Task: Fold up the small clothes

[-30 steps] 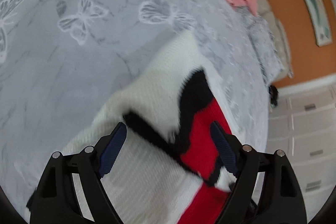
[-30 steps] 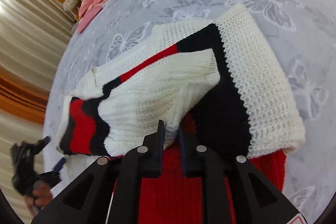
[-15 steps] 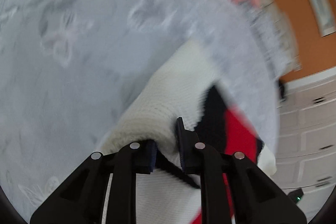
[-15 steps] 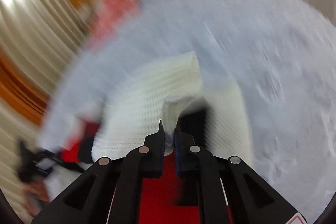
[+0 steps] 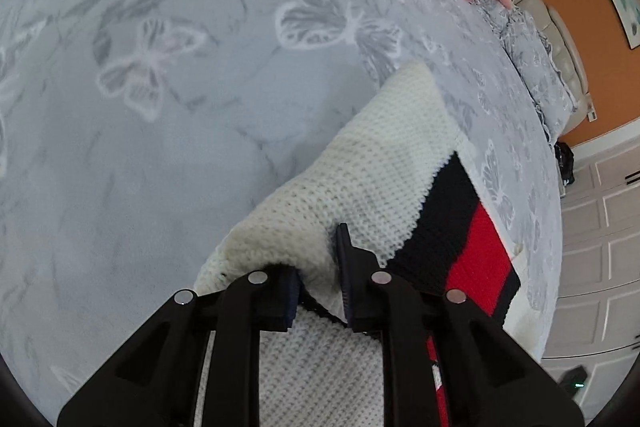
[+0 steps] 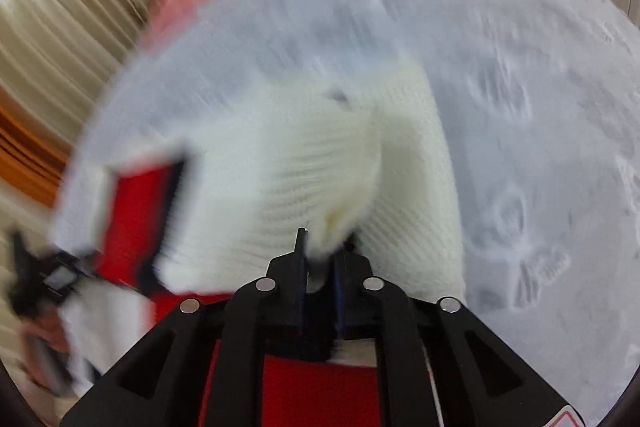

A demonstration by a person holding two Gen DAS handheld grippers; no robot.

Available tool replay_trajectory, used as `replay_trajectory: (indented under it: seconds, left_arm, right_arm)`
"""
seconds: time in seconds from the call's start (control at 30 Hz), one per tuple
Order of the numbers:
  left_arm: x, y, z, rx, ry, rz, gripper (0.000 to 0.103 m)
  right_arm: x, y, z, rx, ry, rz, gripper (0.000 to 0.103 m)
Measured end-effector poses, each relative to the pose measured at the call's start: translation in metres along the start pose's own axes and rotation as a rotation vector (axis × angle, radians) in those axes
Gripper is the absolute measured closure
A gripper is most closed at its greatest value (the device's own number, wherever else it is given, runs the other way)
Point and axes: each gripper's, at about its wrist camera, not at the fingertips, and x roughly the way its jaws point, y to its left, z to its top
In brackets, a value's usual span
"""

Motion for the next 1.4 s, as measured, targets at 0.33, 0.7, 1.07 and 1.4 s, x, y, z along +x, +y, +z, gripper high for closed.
replay_trajectory:
  seconds: [0.33,0.7,1.07,1.4]
  left_arm:
    - [-0.057,0.004,-0.018,0.084,-0.100,0.048,0.038]
    - [-0.007,0.009,0.009,0.103,-0.022,0.112,0.068]
    - [-0.055,0.029,-0.024,0.136,0.009,0.026,0.054]
    - [-0.125,0.116,-0.135,0.171,0.176,0.077,0.040]
  right_arm:
    - [-0.043,-0.016,-0.009,0.005,-0.071,-0.122,0.037]
    - [-0.022,-0.016,-0.001,0.049,-0.050,-0.020,0.083]
    - [-0.070,-0.028,-0.066,0.112,-0.043,0.019,0.058]
    - [-0.135,-0.026,-0.223,-0.007,0.202,-0.004,0.047]
